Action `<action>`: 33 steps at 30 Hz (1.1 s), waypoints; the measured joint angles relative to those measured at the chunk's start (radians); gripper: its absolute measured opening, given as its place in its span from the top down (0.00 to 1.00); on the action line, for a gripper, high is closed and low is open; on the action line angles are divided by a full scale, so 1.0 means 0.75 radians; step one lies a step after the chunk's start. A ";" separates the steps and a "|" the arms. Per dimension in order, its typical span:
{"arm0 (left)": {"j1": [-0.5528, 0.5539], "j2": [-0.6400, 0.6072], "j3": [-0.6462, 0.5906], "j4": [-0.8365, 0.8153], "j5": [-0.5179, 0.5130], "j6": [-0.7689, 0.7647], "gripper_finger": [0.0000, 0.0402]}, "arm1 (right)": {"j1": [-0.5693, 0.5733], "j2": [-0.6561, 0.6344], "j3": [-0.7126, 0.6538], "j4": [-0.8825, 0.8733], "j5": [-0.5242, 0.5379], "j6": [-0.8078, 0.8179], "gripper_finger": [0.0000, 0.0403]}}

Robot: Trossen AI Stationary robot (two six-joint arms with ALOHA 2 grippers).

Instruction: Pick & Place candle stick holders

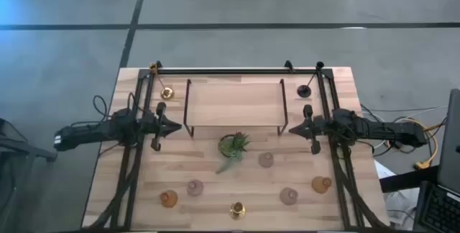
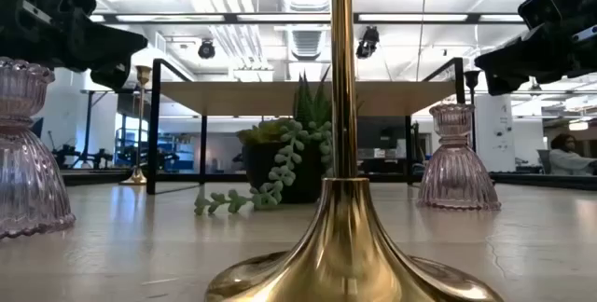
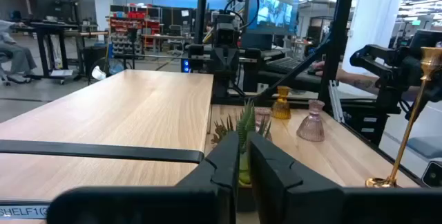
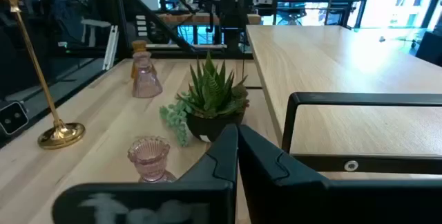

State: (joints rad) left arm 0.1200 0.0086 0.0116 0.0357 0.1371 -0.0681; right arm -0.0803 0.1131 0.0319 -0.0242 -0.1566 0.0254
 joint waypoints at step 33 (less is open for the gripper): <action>0.000 0.000 0.000 0.000 0.000 0.001 0.91 | -0.002 -0.002 0.000 0.050 0.174 -0.427 0.98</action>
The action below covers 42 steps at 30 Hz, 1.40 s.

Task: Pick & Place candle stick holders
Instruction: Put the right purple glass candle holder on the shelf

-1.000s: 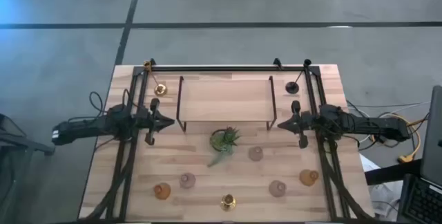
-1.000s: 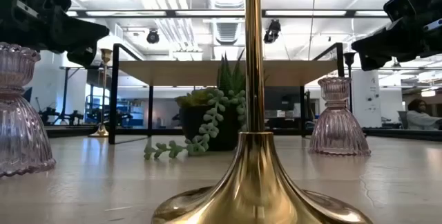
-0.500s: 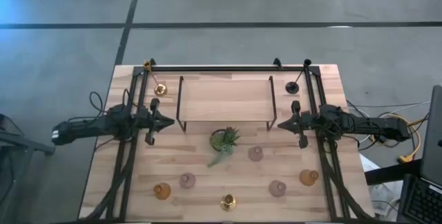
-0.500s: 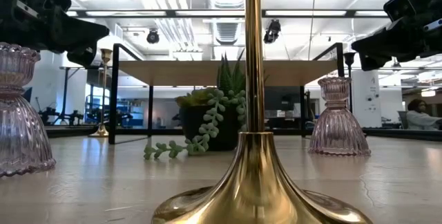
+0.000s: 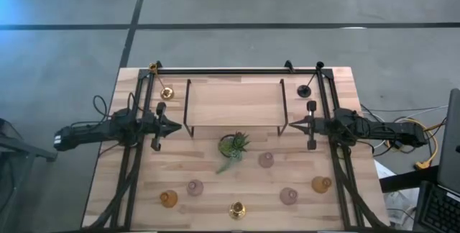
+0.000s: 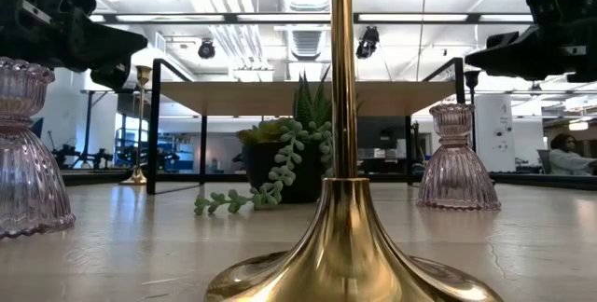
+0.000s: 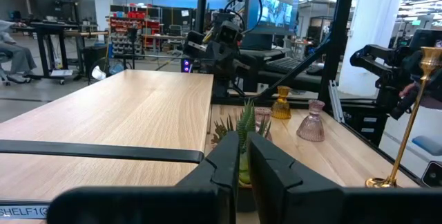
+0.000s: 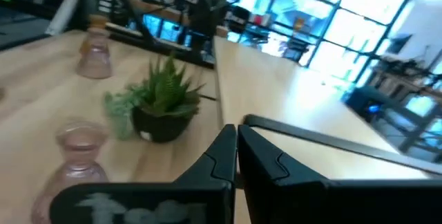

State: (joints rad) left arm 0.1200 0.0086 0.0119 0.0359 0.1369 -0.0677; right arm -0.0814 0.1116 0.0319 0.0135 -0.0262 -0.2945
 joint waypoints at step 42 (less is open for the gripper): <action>0.000 0.011 0.001 0.001 0.000 0.000 0.91 | 0.001 -0.008 0.148 0.711 -0.717 0.717 0.98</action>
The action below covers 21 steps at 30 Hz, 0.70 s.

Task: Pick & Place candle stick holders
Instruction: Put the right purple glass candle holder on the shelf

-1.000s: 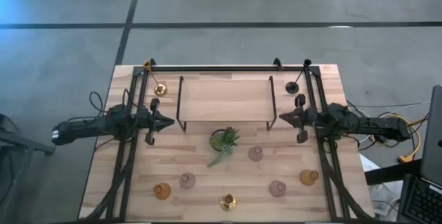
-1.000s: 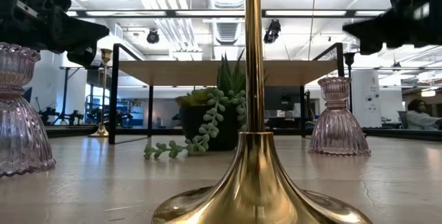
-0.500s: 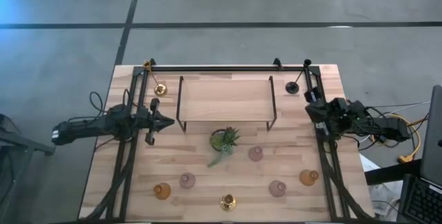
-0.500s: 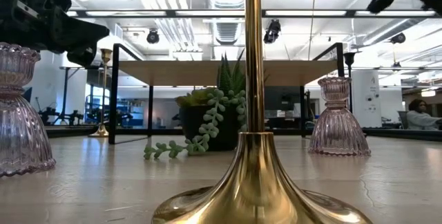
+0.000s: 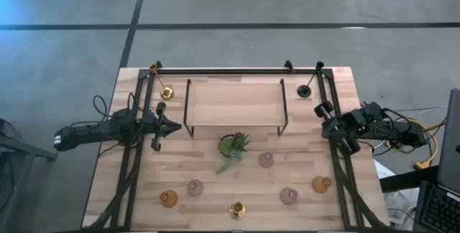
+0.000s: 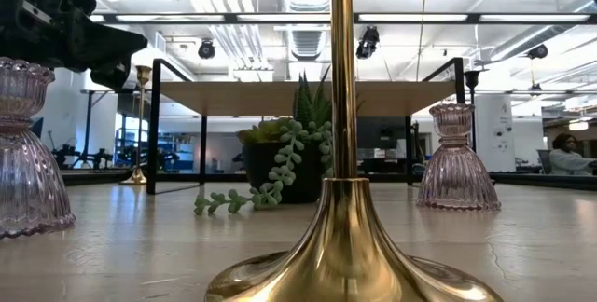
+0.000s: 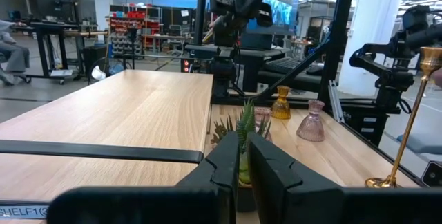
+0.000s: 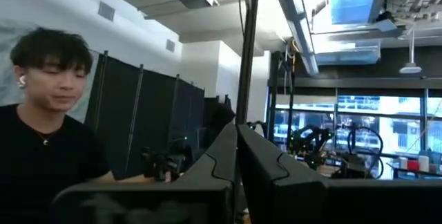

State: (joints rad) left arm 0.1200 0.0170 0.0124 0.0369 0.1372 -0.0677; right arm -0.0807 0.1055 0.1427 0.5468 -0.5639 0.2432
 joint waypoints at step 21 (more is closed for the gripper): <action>0.000 0.001 -0.001 0.031 -0.081 -0.144 0.91 | 0.045 0.501 0.554 -0.747 0.084 -0.208 0.98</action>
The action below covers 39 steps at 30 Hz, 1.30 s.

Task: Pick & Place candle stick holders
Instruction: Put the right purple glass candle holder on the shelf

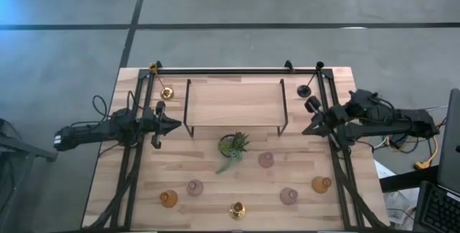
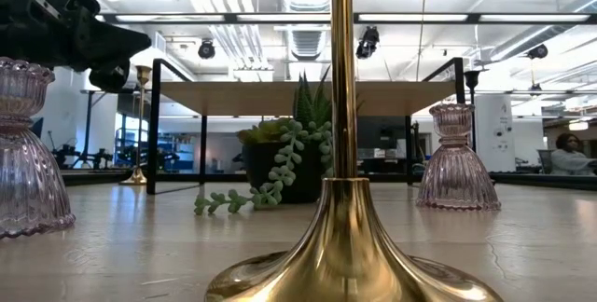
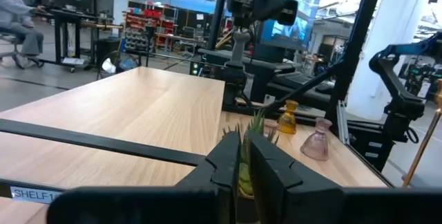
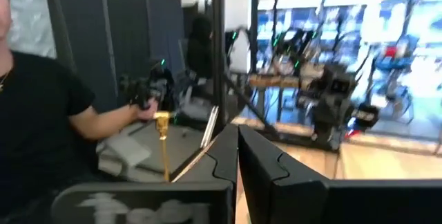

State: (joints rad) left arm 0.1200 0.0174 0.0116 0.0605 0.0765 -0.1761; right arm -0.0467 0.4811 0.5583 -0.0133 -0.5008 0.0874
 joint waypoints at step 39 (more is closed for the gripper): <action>0.000 0.001 0.000 -0.003 0.001 0.000 0.91 | 0.166 0.540 0.398 0.010 0.640 -0.081 0.98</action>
State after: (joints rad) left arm 0.1200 0.0177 0.0116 0.0581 0.0769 -0.1764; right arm 0.0776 0.8864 0.8565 -0.0059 -0.0207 0.0265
